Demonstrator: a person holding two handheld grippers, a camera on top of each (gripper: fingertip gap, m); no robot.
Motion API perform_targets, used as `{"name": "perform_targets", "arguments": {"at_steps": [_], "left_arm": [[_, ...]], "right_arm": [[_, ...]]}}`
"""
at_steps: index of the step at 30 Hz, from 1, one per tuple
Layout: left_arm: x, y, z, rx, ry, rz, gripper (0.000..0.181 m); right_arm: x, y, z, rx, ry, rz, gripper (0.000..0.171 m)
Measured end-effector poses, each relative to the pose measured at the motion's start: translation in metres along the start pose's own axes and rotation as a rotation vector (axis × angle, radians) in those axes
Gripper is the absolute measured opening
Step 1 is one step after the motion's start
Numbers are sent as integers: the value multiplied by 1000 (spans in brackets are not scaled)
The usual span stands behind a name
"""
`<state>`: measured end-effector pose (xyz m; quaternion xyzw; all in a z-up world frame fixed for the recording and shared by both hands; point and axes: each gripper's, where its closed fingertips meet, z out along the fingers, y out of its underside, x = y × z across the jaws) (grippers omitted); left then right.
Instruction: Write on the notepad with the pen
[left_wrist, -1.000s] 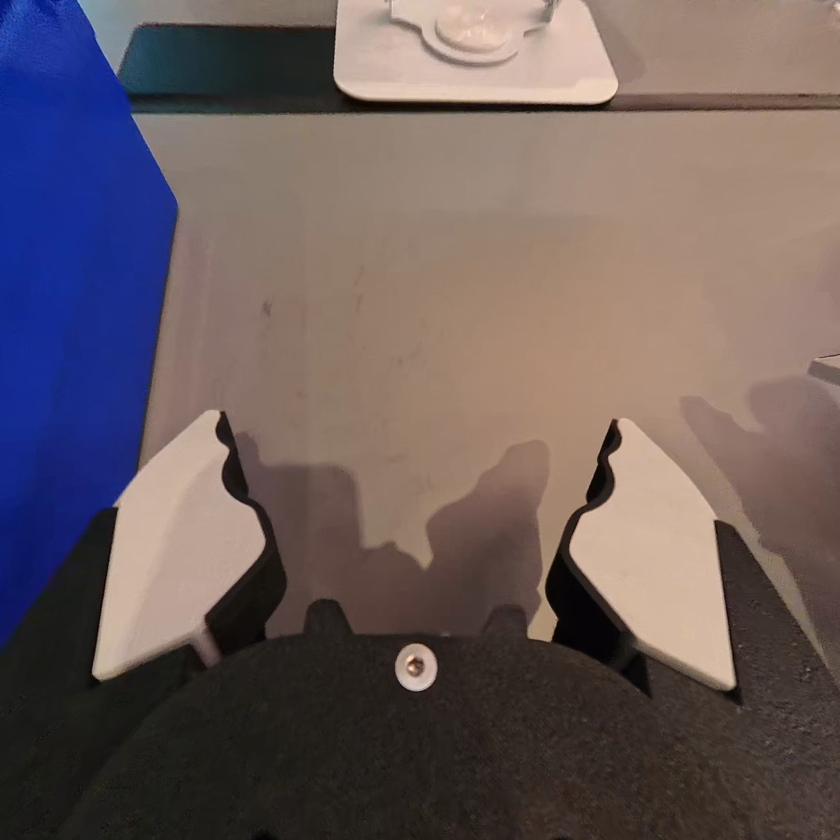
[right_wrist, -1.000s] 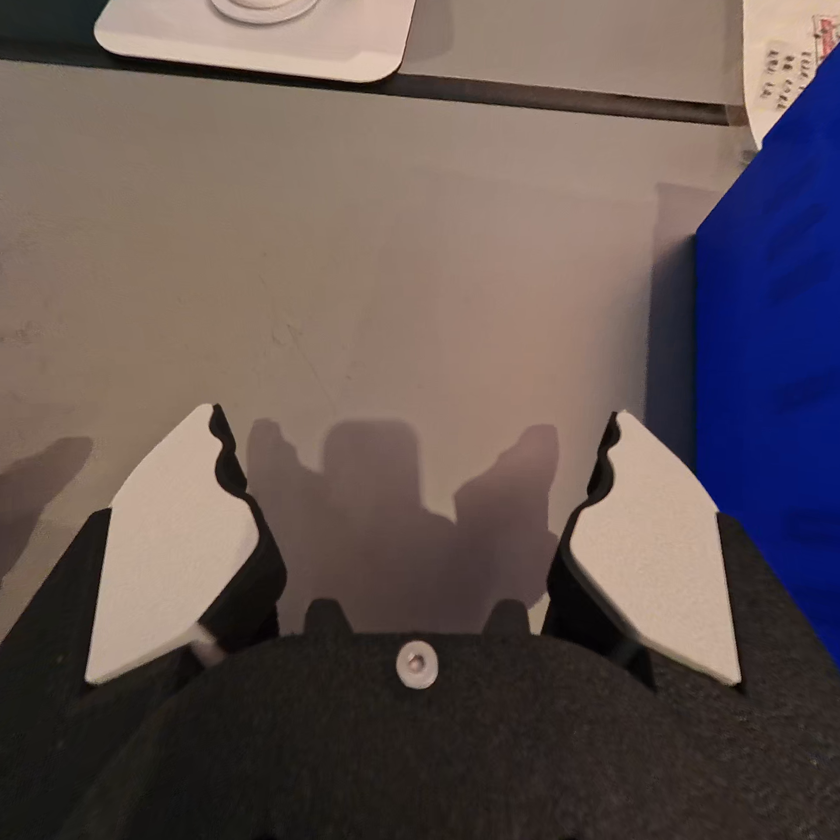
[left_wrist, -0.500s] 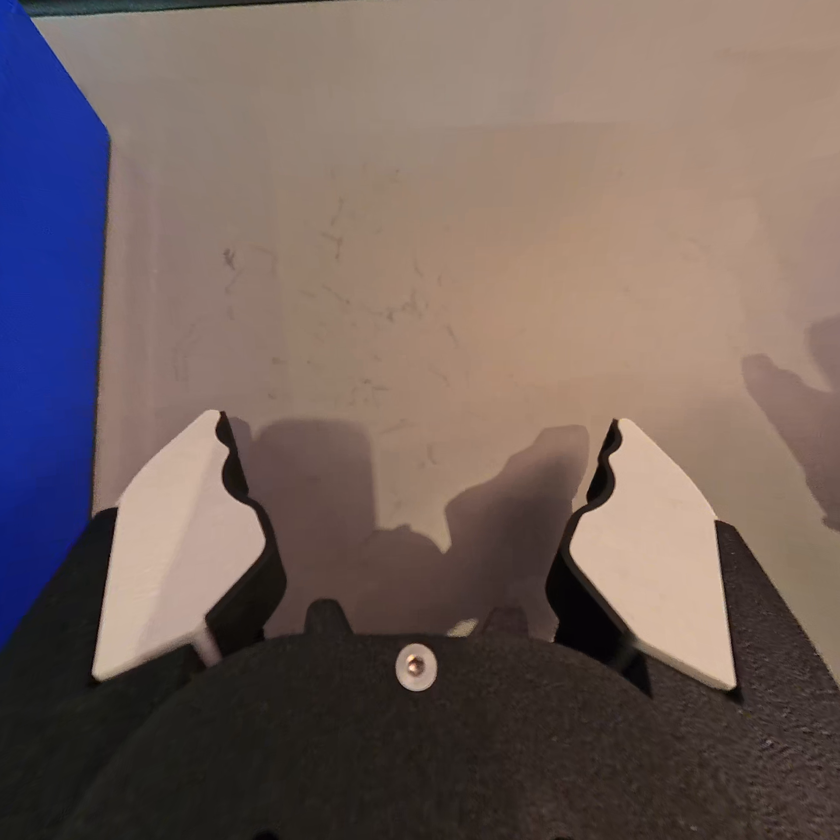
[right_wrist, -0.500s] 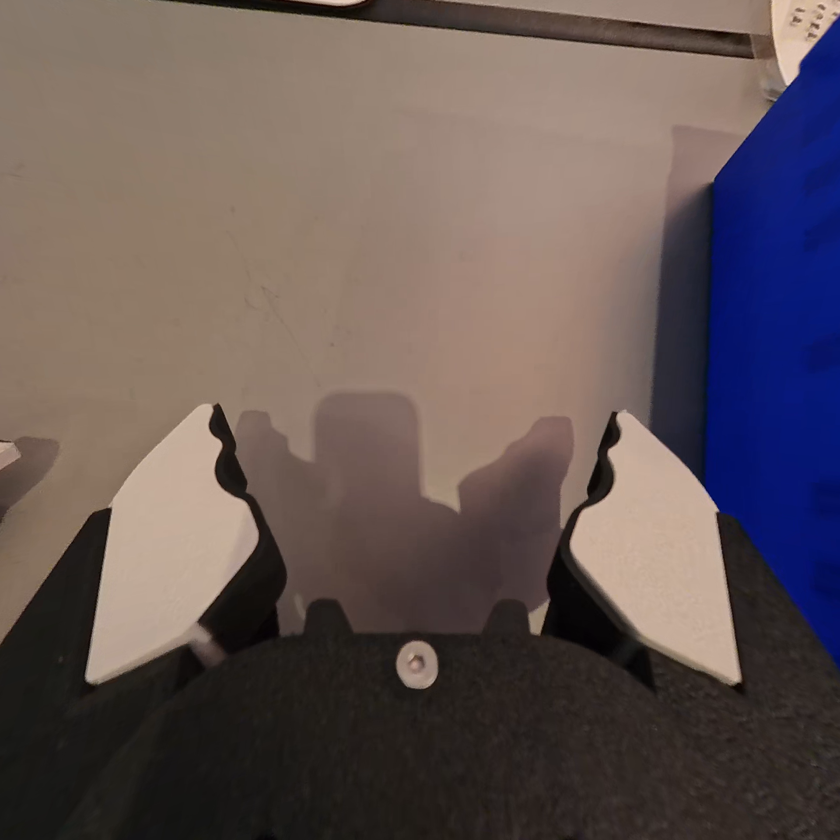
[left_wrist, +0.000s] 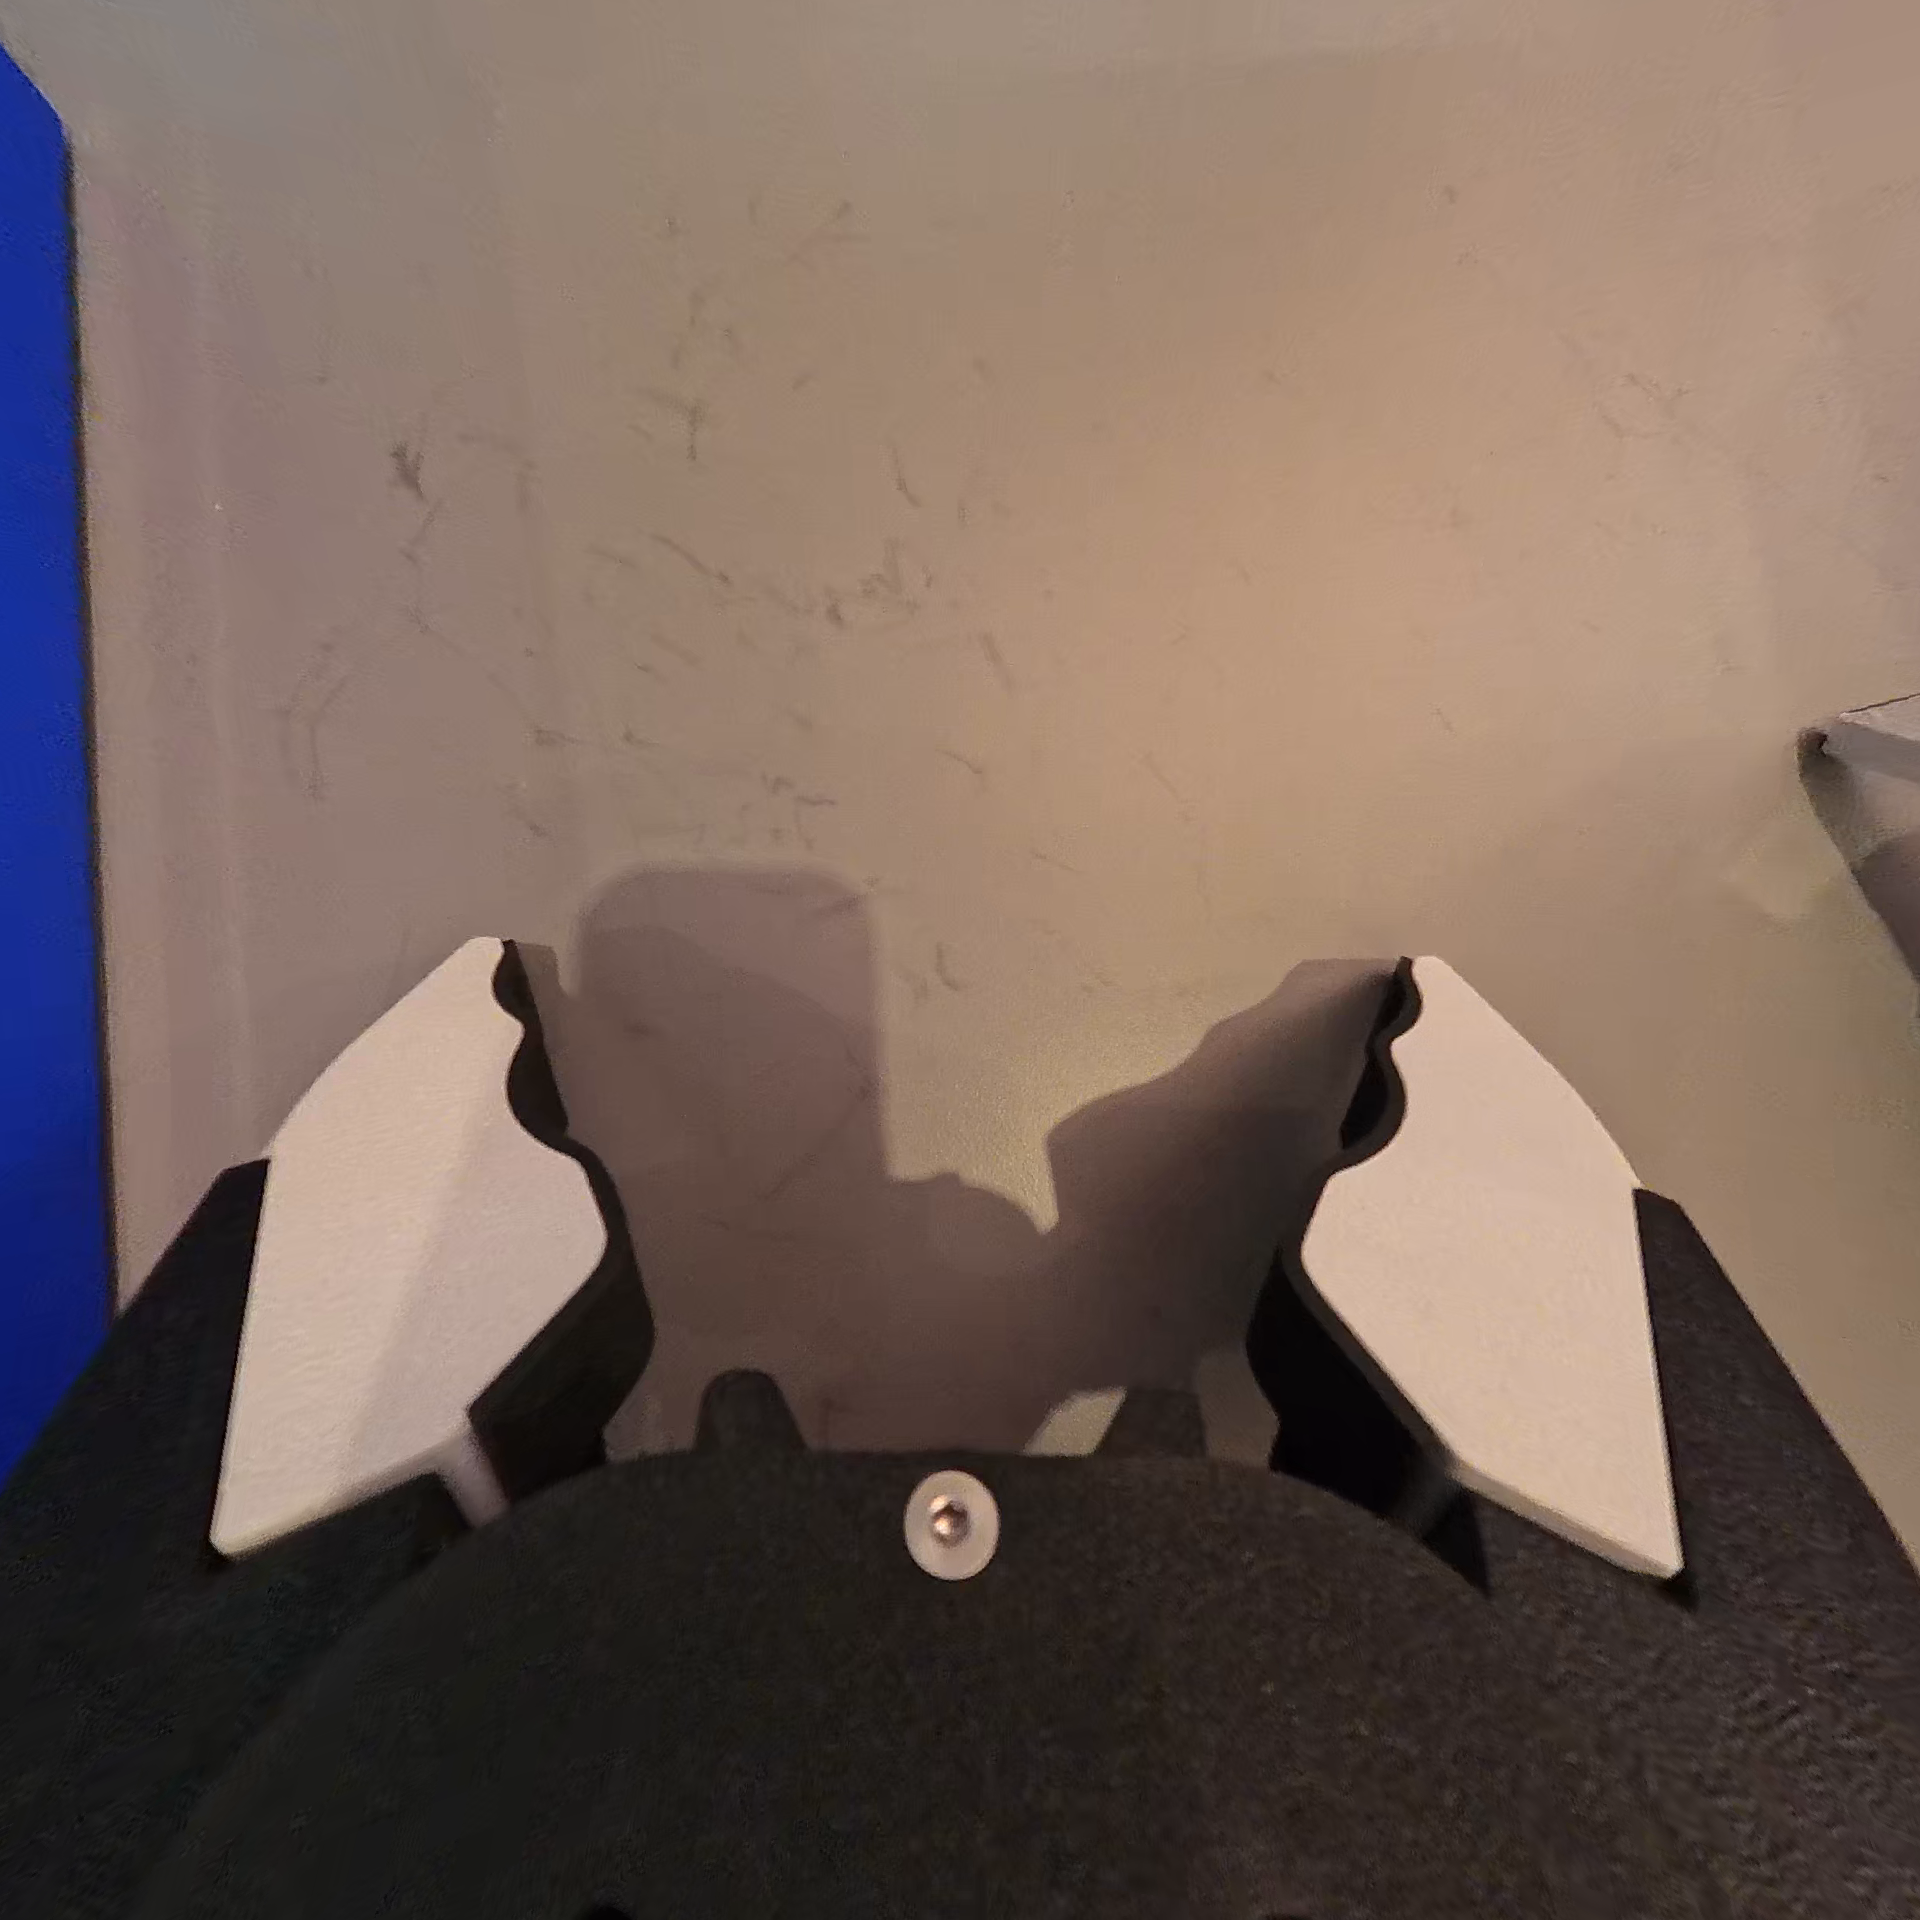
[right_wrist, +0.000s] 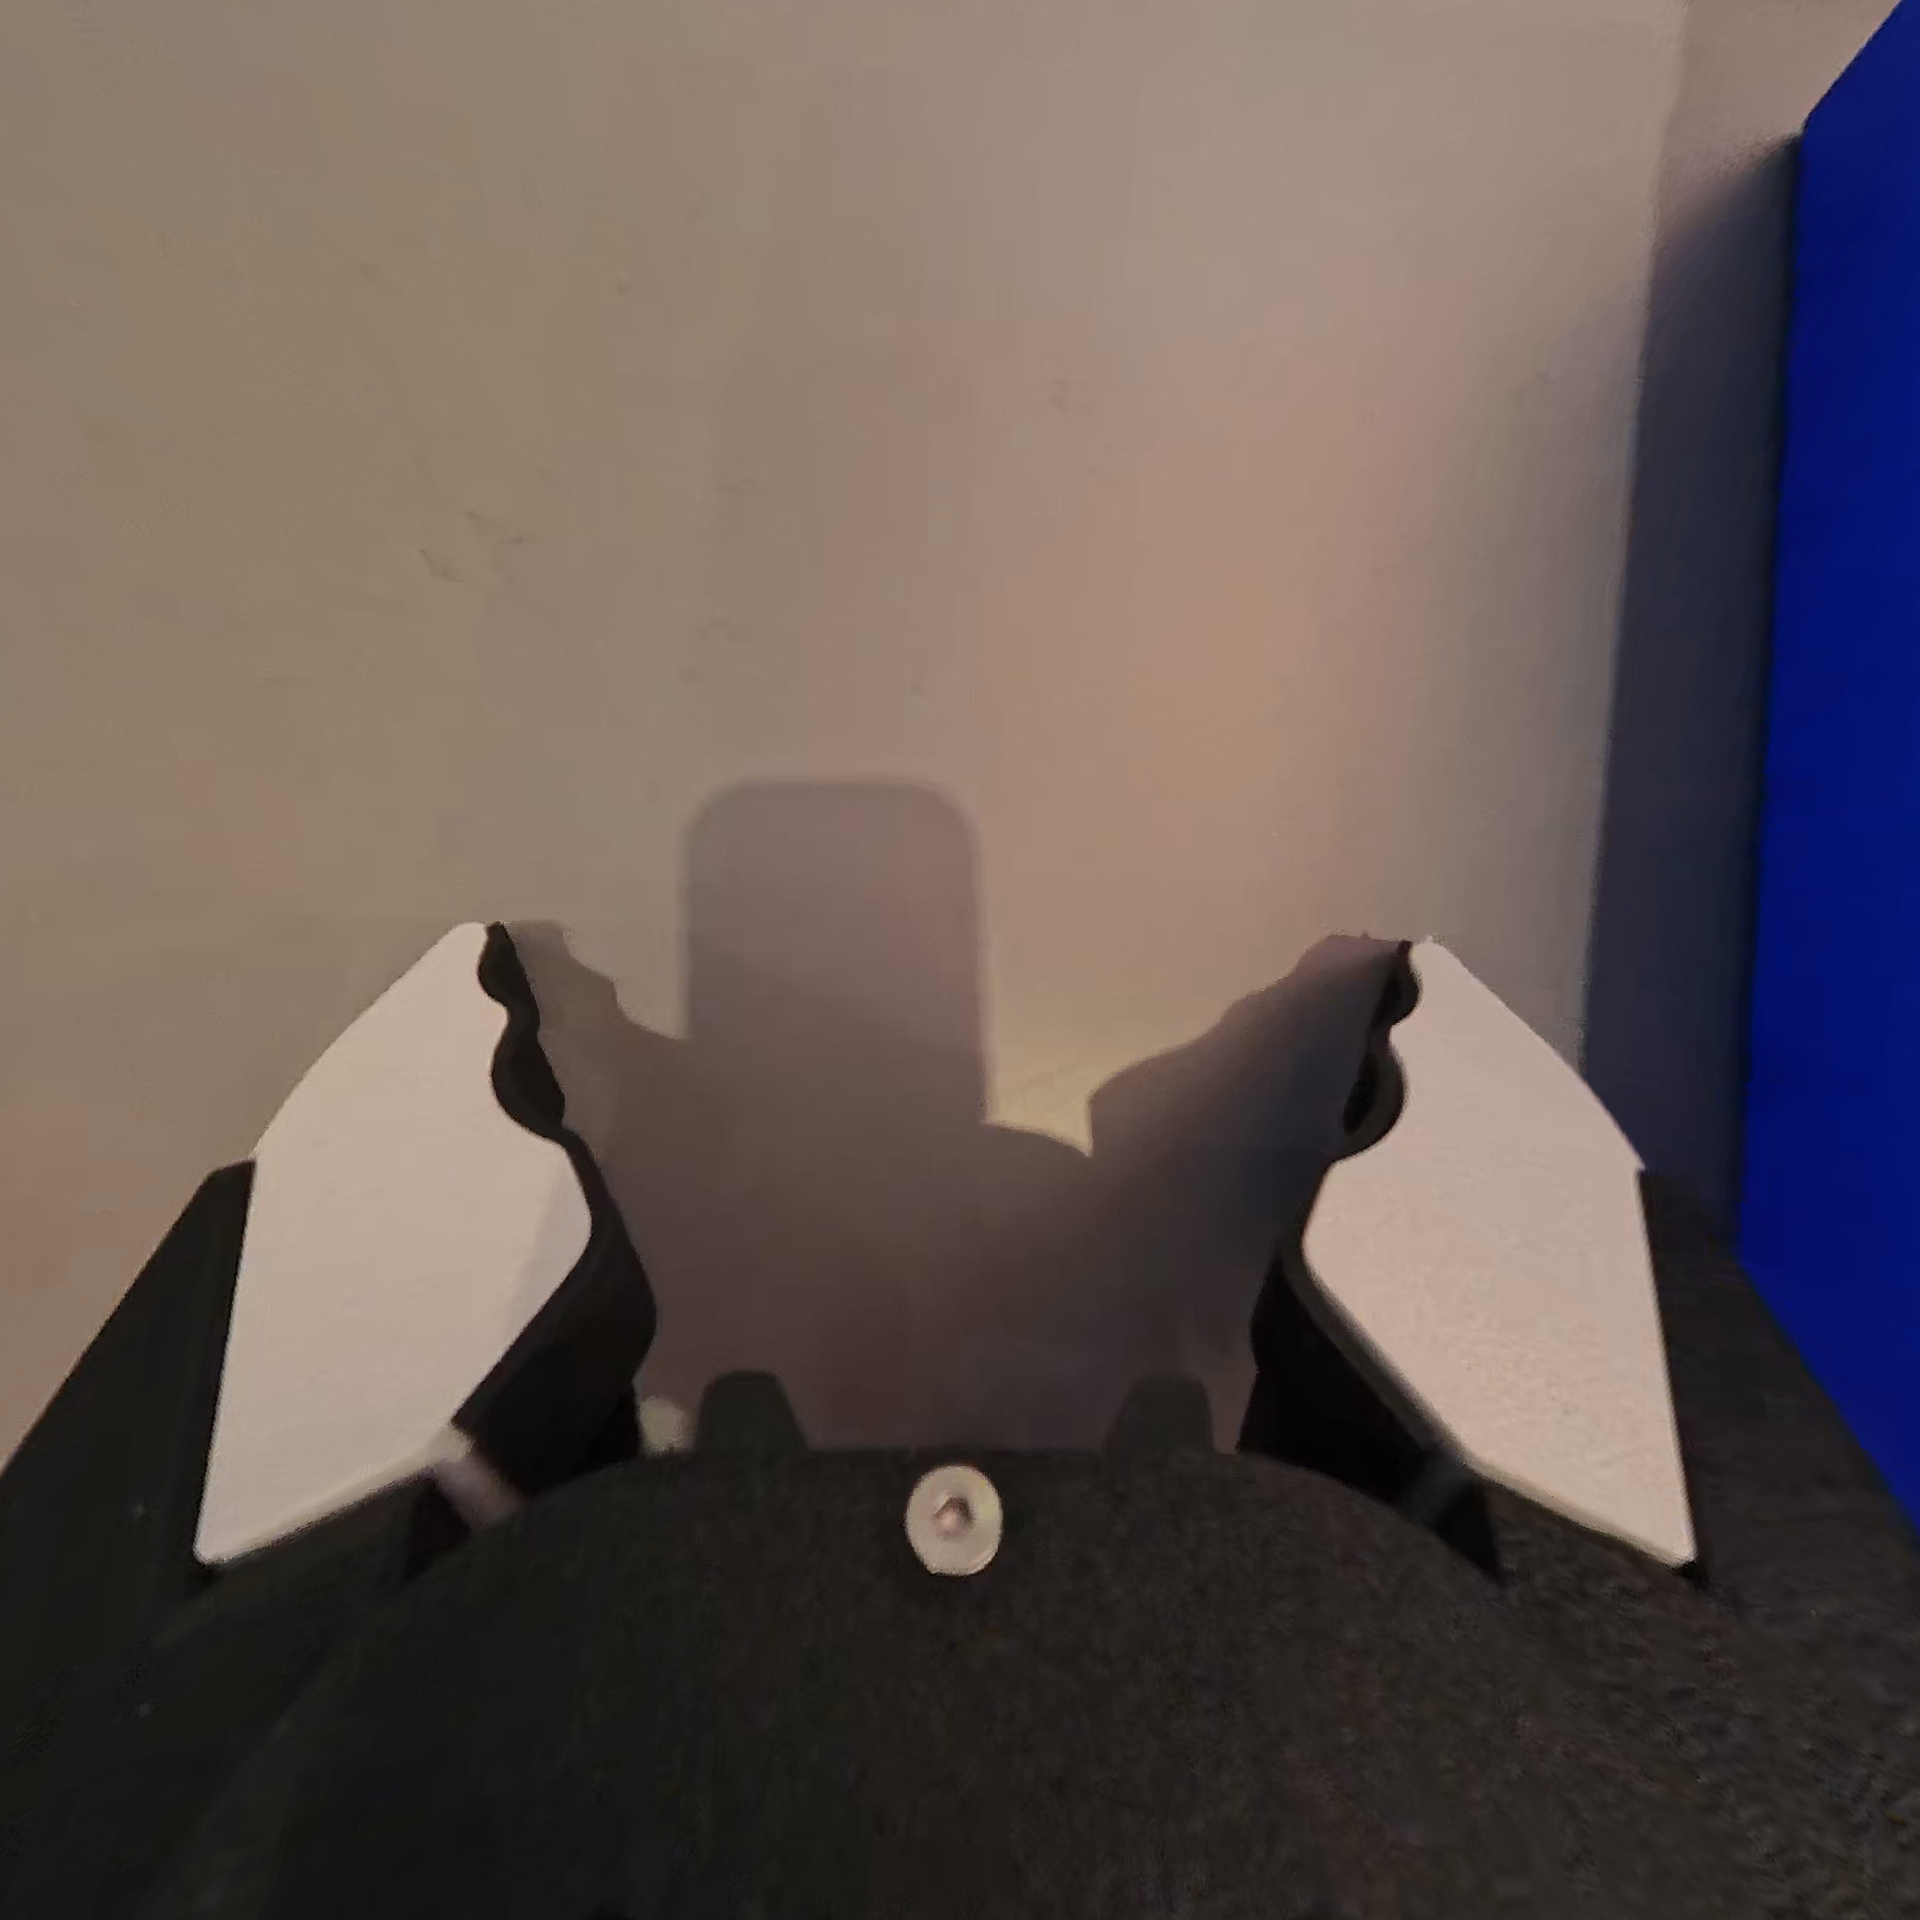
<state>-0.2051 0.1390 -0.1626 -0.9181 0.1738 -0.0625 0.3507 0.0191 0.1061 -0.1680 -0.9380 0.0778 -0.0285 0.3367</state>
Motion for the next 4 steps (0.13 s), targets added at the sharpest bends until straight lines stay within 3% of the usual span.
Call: {"name": "perform_targets", "arguments": {"at_steps": [4], "left_arm": [[0, 0, 0, 2, -6, -7, 146]], "right_arm": [[0, -4, 3, 21, 6, 6, 145]]}}
